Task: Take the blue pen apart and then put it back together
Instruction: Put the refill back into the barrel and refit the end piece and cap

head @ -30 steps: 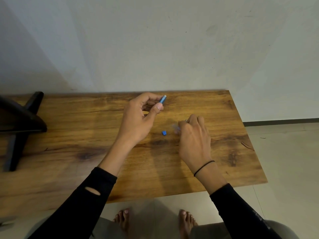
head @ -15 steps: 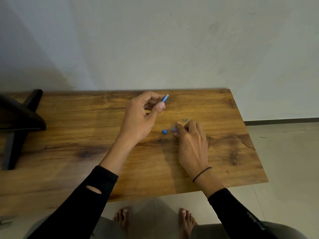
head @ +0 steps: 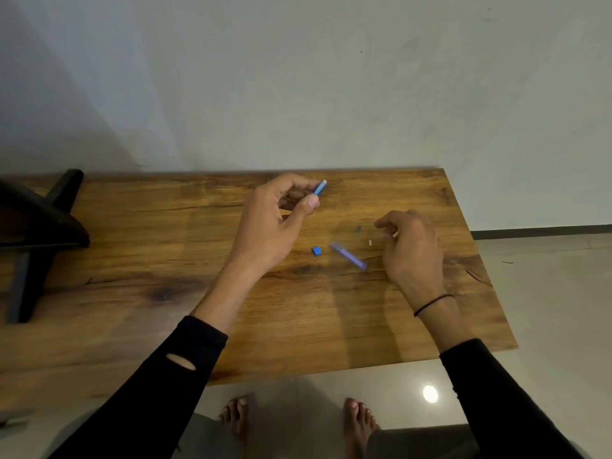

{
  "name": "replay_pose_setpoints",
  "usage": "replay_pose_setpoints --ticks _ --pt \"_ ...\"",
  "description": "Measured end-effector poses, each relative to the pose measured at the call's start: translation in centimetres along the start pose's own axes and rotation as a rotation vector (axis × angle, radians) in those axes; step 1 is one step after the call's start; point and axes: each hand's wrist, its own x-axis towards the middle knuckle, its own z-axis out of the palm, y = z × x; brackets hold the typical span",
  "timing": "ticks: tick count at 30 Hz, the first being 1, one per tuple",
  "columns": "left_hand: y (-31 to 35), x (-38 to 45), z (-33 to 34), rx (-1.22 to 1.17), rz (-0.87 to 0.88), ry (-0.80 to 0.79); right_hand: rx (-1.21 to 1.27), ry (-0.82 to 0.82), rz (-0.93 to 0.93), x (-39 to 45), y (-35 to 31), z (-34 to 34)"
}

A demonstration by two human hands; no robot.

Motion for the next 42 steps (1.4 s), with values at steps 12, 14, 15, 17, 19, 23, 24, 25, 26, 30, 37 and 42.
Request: replay_pose_setpoints --ticks 12,14,15,17,19,23,24,25,26,30,37,42 --pt "0.2 -0.2 0.3 -0.005 0.03 -0.009 -0.053 -0.079 -0.101 -0.2 0.1 0.3" --pt "0.1 -0.2 0.3 -0.005 0.026 -0.01 -0.101 -0.089 -0.161 -0.3 -0.1 0.3" --pt "0.1 -0.2 0.3 -0.002 0.024 -0.011 -0.133 -0.095 -0.194 -0.4 -0.2 0.3" --pt "0.0 -0.1 0.4 0.001 0.023 -0.014 -0.216 -0.106 -0.248 -0.6 -0.5 0.3" --pt "0.0 -0.1 0.5 0.003 0.024 -0.015 -0.292 -0.122 -0.265 -0.8 -0.6 0.3" --pt "0.0 -0.2 0.4 0.011 0.02 -0.019 -0.236 -0.158 -0.195 -0.4 0.1 0.4" --pt "0.0 -0.2 0.5 0.017 0.025 -0.021 -0.108 -0.154 -0.135 0.0 0.3 0.2" --pt "-0.1 -0.2 0.5 0.024 0.032 -0.025 0.056 -0.141 -0.071 0.4 0.4 -0.1" --pt "-0.1 -0.2 0.6 0.035 0.038 -0.031 0.228 -0.117 -0.021 0.8 0.4 -0.4" --pt "0.1 -0.4 1.1 0.091 0.077 -0.087 0.832 -0.091 0.066 0.8 -1.1 -1.3" --pt "0.4 -0.8 1.7 0.145 0.129 -0.135 1.171 -0.143 0.05 -0.2 -3.0 -1.2" --pt "0.6 -0.9 1.7 0.169 0.136 -0.129 1.211 -0.126 0.047 -0.3 -3.3 -1.3"
